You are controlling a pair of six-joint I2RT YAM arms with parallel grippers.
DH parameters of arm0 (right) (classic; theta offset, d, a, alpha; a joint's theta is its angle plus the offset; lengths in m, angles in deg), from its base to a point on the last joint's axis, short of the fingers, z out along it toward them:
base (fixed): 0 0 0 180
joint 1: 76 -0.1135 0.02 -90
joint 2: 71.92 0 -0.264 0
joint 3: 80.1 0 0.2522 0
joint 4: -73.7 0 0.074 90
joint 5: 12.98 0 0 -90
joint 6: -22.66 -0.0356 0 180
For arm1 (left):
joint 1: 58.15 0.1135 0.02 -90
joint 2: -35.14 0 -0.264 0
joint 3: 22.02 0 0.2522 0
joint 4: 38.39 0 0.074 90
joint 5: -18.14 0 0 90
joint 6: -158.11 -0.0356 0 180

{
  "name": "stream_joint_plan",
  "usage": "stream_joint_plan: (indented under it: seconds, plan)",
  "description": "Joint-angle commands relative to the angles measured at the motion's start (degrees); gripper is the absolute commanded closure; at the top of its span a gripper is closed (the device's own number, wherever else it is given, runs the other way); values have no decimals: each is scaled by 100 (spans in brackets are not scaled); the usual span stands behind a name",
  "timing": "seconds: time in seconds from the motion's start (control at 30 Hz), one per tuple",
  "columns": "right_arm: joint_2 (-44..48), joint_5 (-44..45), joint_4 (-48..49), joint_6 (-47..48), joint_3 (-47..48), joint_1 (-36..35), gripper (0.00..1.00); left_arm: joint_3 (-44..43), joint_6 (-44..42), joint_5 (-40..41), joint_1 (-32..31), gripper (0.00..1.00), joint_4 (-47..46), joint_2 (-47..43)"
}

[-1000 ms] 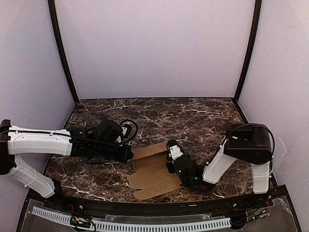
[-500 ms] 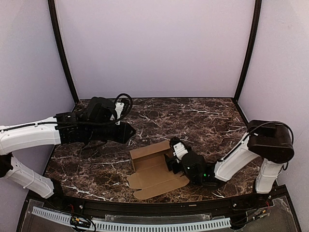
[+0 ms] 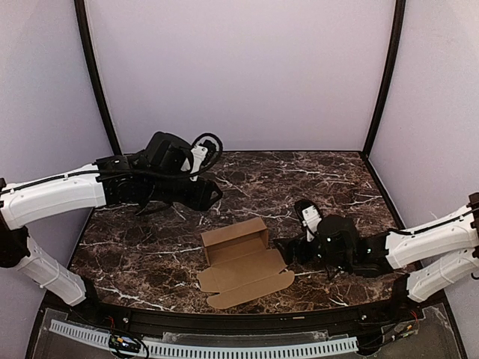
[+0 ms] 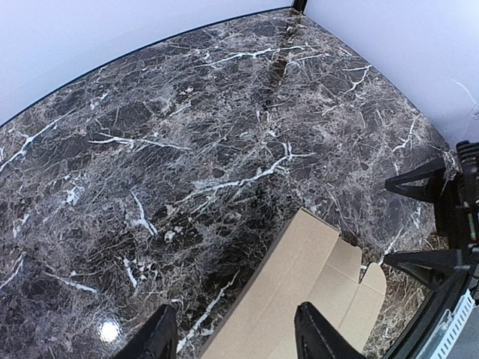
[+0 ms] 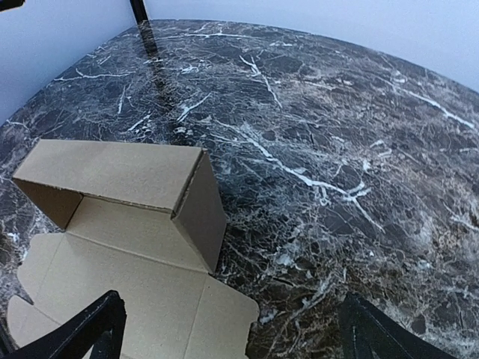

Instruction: Fold the paper box

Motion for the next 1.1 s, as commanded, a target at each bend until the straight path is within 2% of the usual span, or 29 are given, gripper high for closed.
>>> stream_joint_plan:
  seconds: [0.0, 0.2, 0.33, 0.5, 0.73, 0.9, 1.07]
  plan:
    - [867, -1383, -1337, -940, -68, 374, 1, -258, -400, -168, 60, 46, 178, 434]
    - [1565, -2176, -1887, -1713, -201, 278, 3, -1346, -669, -589, 70, 48, 527, 1476]
    - [1555, -2296, -2294, -2495, -269, -218, 6, -2116, -977, -903, 69, 45, 832, 2077]
    - [1397, -2338, -2193, -3559, -487, -859, 11, -2717, -1070, -1131, 74, 43, 1084, 2636]
    - [830, -2590, -1128, -4577, -836, -1076, 17, -2723, -932, -1453, 147, 44, 1004, 2954]
    - [69, -2827, -380, -4909, -776, -1087, 20, -2494, -833, -1742, 148, 44, 932, 2992]
    - [-667, -2945, -112, -5028, -572, -1076, 22, -2279, -774, -1833, 155, 45, 956, 3011]
